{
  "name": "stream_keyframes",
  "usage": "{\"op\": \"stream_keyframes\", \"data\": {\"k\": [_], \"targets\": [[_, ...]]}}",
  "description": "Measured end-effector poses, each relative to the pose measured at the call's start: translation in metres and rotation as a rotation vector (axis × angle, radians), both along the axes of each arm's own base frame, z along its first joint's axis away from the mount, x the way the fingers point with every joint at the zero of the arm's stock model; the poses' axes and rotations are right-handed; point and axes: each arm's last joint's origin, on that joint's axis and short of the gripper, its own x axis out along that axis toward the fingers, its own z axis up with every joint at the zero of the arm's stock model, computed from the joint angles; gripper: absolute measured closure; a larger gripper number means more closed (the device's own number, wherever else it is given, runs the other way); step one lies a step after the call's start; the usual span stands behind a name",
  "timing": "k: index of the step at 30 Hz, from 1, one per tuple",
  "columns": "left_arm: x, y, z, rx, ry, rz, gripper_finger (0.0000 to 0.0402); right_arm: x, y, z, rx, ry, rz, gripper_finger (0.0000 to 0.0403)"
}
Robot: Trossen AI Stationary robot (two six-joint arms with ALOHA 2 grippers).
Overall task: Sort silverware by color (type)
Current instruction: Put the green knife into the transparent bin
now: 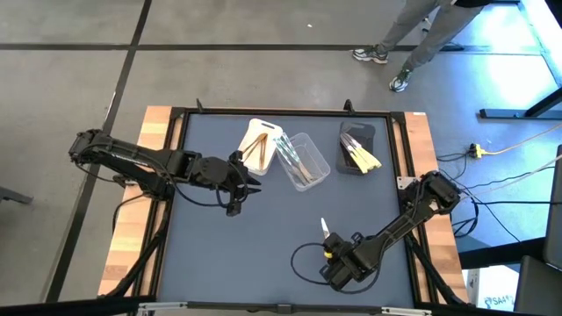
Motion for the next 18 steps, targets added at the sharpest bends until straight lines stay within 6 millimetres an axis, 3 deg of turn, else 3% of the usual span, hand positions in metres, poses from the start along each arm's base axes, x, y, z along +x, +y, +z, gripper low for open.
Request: {"op": "stream_keyframes", "data": {"k": [4, 11, 18], "targets": [[0.000, 0.000, 0.000, 0.000, 0.000, 0.000, 0.0321, 0.002, 0.002, -0.011, -0.004, 0.021, 0.004, 0.0269], [0.000, 0.000, 0.000, 0.001, -0.004, 0.003, 0.0321, 0.003, 0.003, -0.012, -0.006, 0.023, 0.022, 0.0273], [0.000, 0.000, 0.000, 0.001, -0.004, 0.003, 0.0321, 0.003, 0.003, -0.012, 0.000, 0.021, 0.028, 0.0328]]}}
